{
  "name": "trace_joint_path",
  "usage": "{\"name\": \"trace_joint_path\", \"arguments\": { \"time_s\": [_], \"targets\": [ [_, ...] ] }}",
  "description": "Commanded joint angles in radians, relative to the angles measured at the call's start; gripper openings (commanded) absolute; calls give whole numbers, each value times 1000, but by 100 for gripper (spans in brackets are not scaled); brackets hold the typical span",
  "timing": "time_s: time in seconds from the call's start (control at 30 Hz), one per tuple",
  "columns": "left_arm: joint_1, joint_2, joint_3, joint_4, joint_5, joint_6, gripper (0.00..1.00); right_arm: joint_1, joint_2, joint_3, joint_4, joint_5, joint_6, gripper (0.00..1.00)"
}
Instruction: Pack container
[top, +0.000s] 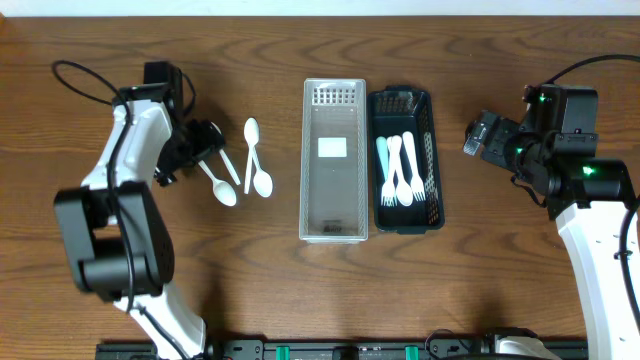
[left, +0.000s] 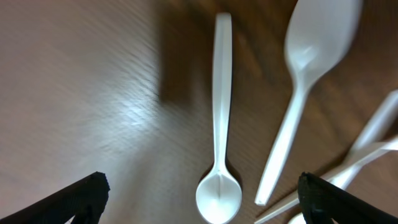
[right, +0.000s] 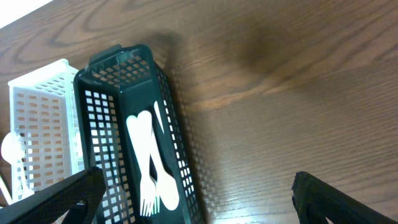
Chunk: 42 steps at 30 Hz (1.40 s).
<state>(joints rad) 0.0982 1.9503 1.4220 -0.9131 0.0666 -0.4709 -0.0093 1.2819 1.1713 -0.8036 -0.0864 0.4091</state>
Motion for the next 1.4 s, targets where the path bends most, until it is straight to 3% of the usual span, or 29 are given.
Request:
{"name": "trace_joint_path", "arguments": {
  "time_s": [0.0, 0.1, 0.23, 0.33, 0.43, 0.63, 0.83, 1.03, 1.13, 1.2, 1.37],
  "targets": [
    [9, 73, 11, -2, 80, 108, 95, -5, 3, 10, -1, 4, -6, 99],
    [9, 98, 11, 10, 80, 164, 90, -5, 3, 10, -1, 4, -6, 99],
    [9, 98, 11, 24, 76, 148, 88, -5, 3, 10, -2, 4, -6, 99],
    [9, 101, 2, 29, 68, 125, 80, -5, 3, 10, -2, 4, -6, 99],
    [9, 109, -3, 28, 44, 126, 63, -5, 3, 10, -1, 4, -6, 99],
    [9, 125, -7, 27, 30, 126, 55, -5, 3, 10, -1, 4, -6, 99],
    [9, 145, -11, 15, 22, 126, 35, -5, 3, 10, -1, 4, -6, 99],
    [9, 162, -13, -25, -13, 114, 29, -5, 3, 10, -1, 4, -6, 99],
    [9, 162, -13, -32, -14, 114, 19, -5, 3, 10, -1, 4, -6, 99],
    [9, 162, -13, -33, -14, 114, 6, -5, 3, 10, -1, 4, -6, 99],
    [9, 155, 21, -80, 5, 141, 6, -5, 3, 10, -1, 4, -6, 99]
  ]
}}
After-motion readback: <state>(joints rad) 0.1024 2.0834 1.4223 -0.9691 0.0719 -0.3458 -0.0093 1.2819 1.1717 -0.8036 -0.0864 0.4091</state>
